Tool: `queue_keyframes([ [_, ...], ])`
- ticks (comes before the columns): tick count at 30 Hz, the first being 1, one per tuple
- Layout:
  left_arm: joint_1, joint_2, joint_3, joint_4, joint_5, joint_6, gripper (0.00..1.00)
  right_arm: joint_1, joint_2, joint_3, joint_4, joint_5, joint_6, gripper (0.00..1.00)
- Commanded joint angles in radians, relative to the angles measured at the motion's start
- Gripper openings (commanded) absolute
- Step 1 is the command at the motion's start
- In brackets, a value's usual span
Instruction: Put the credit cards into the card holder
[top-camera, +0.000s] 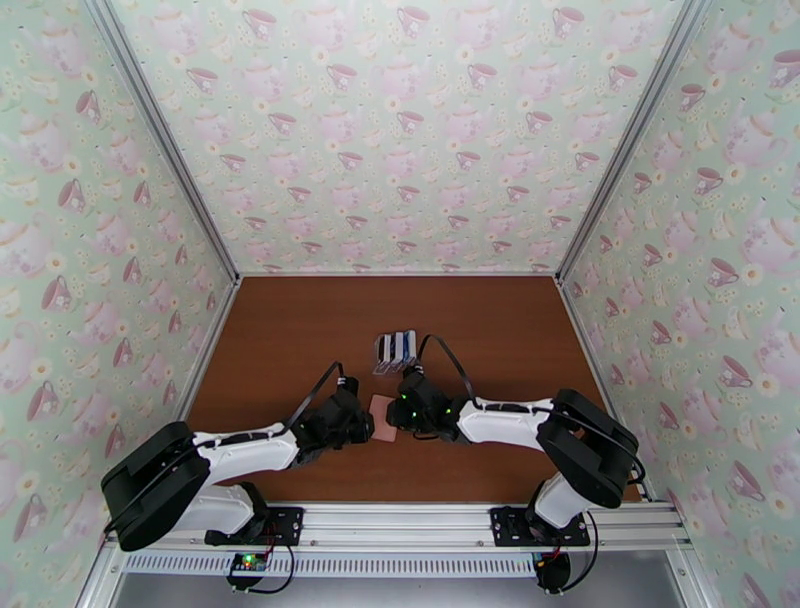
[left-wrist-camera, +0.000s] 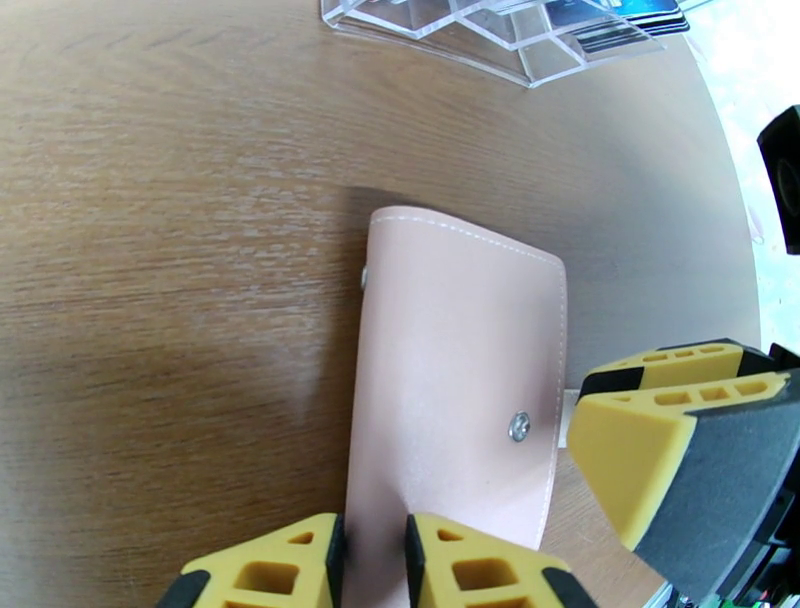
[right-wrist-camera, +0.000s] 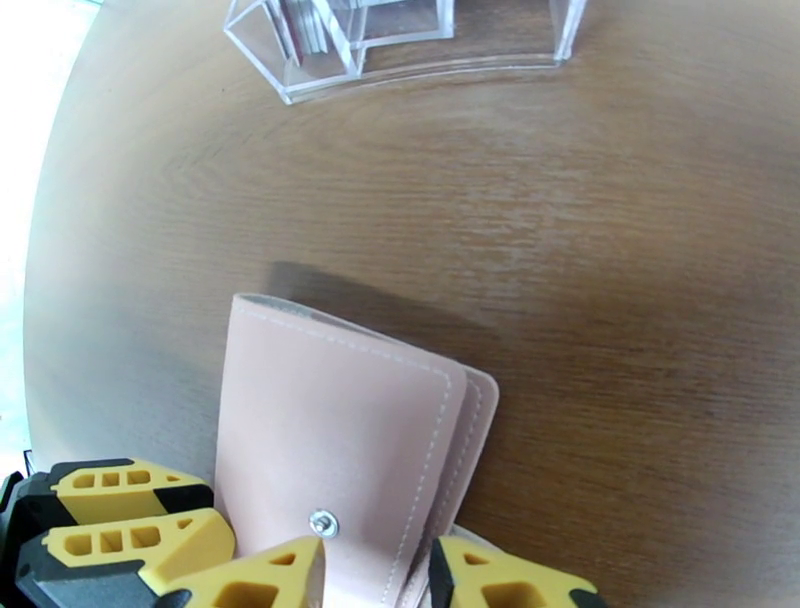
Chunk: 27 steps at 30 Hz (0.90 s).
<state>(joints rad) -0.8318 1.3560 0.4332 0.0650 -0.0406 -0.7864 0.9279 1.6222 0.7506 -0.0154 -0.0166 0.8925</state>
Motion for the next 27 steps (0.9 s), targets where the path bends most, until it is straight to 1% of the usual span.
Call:
queue_keyframes([
  [1, 0.005, -0.003, -0.016, 0.008, 0.008, -0.017, 0.26, -0.003, 0.022, -0.002, 0.021, -0.022, 0.019, 0.34],
  [13, 0.005, -0.002, -0.027, 0.025, 0.013, -0.027, 0.26, -0.002, 0.047, 0.001, 0.029, -0.025, 0.024, 0.35],
  [27, 0.003, 0.008, -0.027, 0.041, 0.021, -0.033, 0.26, -0.002, 0.041, -0.002, 0.055, -0.045, 0.032, 0.34],
])
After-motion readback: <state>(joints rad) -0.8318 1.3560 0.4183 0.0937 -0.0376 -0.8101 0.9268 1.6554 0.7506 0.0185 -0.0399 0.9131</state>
